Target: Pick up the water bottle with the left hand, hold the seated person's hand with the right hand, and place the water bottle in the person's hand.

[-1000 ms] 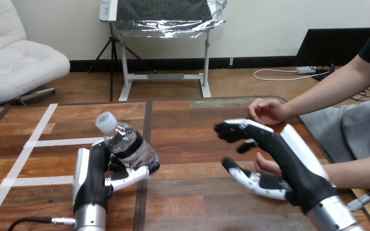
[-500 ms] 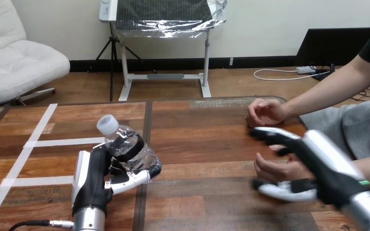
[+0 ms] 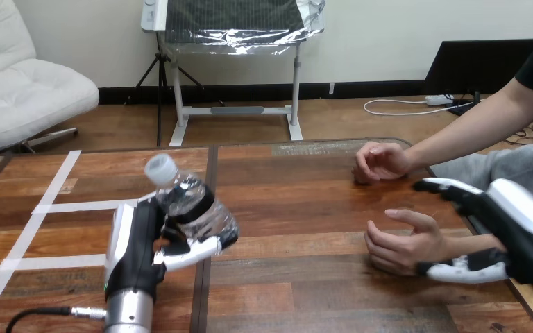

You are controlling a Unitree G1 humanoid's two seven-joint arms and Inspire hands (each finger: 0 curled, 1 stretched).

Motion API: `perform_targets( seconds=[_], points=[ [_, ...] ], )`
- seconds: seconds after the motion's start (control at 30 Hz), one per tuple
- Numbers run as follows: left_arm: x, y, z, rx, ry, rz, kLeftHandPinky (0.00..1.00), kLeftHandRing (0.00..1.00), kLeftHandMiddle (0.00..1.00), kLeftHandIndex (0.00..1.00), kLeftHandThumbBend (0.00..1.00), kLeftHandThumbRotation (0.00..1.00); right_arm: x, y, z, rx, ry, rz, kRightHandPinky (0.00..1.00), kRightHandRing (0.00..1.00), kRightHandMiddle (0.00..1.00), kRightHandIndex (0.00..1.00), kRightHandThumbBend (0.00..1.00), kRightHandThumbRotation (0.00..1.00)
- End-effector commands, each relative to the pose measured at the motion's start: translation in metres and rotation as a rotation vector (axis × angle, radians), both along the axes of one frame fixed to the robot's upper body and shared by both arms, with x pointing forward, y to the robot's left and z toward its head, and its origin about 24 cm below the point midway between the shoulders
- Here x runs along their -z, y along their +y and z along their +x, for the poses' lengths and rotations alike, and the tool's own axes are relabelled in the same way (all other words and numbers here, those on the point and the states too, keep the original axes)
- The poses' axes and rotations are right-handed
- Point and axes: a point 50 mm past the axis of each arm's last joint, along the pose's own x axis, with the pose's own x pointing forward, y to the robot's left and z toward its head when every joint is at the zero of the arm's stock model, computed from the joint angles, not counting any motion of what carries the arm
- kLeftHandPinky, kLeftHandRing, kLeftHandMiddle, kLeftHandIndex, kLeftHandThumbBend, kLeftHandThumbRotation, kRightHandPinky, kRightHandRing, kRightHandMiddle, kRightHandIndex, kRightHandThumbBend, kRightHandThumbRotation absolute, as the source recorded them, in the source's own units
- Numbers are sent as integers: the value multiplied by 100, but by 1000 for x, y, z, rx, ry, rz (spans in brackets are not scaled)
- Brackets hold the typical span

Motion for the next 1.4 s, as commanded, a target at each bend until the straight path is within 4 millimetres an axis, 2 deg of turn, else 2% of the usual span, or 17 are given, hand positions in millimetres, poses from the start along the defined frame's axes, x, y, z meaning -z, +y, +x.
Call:
perform_targets(
  seconds=[0.0,0.73,1.37],
  points=[
    [-45,-14,17,52,-203,-17,35,38,42,51,60,0,-43,7,13,-59,-128,-121,87,92,92,89,73,0],
    [-46,-14,11,53,-206,-31,34,38,42,51,59,0,-48,2,29,-37,33,-375,92,96,95,91,73,2],
    [-45,-12,10,60,-209,-33,35,38,43,51,58,0,-38,6,53,-96,166,-578,89,93,93,90,77,5]
  ],
)
